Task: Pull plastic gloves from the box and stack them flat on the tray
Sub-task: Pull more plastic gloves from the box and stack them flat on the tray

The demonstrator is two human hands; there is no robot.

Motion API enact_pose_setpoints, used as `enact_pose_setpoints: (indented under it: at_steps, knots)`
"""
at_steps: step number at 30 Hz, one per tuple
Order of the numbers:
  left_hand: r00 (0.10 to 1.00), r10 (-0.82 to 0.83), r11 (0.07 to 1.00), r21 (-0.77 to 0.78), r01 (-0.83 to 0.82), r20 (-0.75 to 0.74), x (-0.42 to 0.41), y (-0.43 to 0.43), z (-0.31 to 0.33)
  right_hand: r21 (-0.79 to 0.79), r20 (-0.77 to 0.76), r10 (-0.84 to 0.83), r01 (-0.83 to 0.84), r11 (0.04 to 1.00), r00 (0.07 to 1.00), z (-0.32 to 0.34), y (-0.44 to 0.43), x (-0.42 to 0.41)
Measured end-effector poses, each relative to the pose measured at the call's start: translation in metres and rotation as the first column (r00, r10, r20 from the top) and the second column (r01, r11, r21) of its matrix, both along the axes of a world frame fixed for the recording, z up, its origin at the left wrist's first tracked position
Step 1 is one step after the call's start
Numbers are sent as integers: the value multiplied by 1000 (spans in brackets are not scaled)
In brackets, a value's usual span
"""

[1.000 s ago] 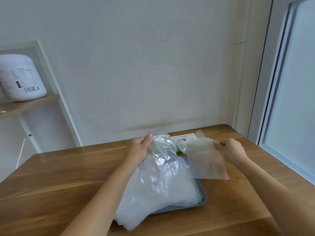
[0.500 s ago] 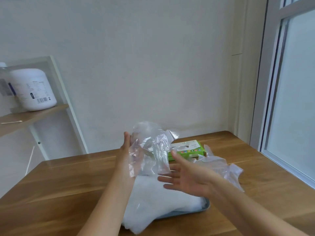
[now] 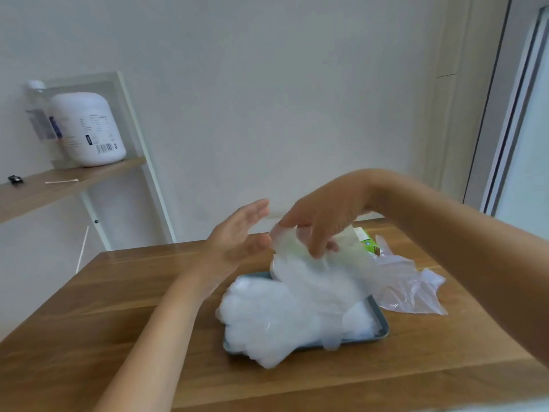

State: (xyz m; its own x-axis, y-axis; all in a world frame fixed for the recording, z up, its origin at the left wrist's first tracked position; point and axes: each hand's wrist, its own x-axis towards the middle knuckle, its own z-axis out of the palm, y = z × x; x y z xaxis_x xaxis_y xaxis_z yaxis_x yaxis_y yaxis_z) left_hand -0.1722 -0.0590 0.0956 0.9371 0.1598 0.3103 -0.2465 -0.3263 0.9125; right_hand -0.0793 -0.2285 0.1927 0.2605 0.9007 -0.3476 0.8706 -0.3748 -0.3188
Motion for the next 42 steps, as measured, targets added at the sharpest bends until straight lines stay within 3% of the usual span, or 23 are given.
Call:
enact_pose_setpoints:
  at_steps: [5, 10, 13, 17, 20, 23, 28, 35, 37, 39, 41, 42]
  knots:
    - [960, -271, 963, -25, 269, -74, -3, -1, 1, 51, -176, 113, -106, 993, 978, 20, -1, -5]
    - [951, -271, 937, -268, 225, -147, -8, 2, -17, 135, -346, 80, -34, 990, 935, 11, -8, 11]
    - [968, -194, 922, -368, 124, -160, -6, 10, -21, 149, -537, 52, 34, 988, 842, -5, -14, 22]
    - [953, -220, 934, -327, 144, -208, -11, 30, -11, 157, -739, -6, 181, 971, 674, -34, -17, 41]
    - [929, -175, 962, -259, 90, -326, -11, 44, -9, 154, -788, 7, 186, 970, 616, -55, -16, 51]
    - [898, -65, 984, -178, -15, -435, -4, 51, -13, 114, -780, -82, 270, 956, 620, -77, -15, 61]
    - [823, 121, 993, 78, -93, -556, 17, 47, -33, 133, -564, -258, 395, 909, 784, -123, -14, 82]
    - [663, 409, 892, 429, -144, -627, 47, 49, -55, 199, -392, -355, 455, 868, 848, -166, -12, 104]
    - [605, 539, 826, 507, -245, -586, 51, 50, -58, 215, -327, -371, 450, 867, 869, -173, -12, 108]
    - [588, 679, 706, 611, -358, -440, 51, 48, -58, 223, -291, -373, 442, 869, 881, -179, -12, 111]
    - [649, 730, 582, 691, -429, -212, 50, 38, -60, 231, -276, -367, 432, 872, 888, -181, -11, 113]
    - [706, 700, 562, 691, -455, -105, 51, 29, -60, 236, -263, -358, 420, 876, 896, -181, -10, 114]
